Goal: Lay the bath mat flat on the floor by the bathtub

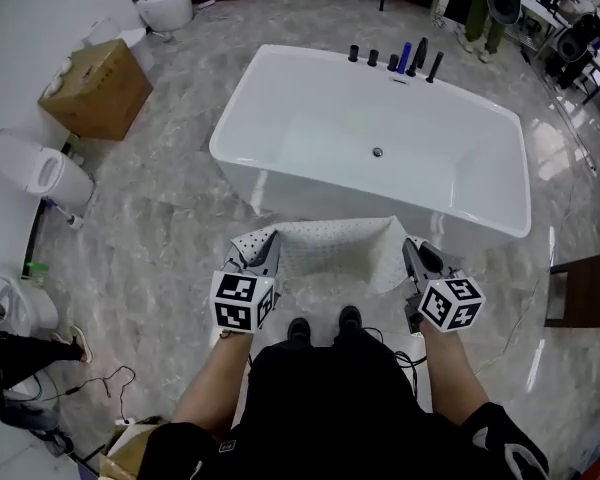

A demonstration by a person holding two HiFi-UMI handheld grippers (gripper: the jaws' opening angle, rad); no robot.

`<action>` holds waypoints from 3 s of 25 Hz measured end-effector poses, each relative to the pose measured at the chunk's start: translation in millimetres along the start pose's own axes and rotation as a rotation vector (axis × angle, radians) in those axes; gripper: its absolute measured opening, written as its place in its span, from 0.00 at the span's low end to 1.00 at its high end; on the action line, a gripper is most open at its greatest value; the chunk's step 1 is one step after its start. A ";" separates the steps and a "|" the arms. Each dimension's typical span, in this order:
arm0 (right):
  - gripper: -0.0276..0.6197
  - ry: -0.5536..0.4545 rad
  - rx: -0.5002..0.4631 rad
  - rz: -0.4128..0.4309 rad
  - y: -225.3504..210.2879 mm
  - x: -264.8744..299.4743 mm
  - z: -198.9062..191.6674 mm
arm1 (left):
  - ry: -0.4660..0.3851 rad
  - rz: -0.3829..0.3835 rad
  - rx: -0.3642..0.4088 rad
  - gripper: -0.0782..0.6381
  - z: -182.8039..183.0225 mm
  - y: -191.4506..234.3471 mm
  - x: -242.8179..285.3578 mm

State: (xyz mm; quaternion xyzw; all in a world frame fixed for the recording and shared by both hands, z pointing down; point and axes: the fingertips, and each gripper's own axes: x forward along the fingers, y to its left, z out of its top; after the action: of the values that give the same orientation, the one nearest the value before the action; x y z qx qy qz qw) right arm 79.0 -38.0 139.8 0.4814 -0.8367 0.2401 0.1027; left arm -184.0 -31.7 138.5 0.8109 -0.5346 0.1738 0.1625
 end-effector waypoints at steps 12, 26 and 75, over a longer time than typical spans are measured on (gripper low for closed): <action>0.07 0.031 0.100 -0.169 26.2 -30.0 -48.3 | 0.069 -0.182 0.049 0.14 -38.7 6.5 7.9; 0.07 0.099 0.156 -0.185 -61.4 -27.4 -112.8 | 0.163 -0.192 0.059 0.14 -98.2 -39.2 96.3; 0.07 0.249 0.096 -0.265 -373.7 293.4 -594.3 | 0.303 -0.181 0.153 0.14 -603.5 68.2 452.9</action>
State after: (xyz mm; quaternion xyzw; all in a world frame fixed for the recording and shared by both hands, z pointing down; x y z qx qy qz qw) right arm 212.1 -119.7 884.5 0.5584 -0.7343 0.3219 0.2131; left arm -145.5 -153.2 885.3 0.8303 -0.4142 0.3186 0.1940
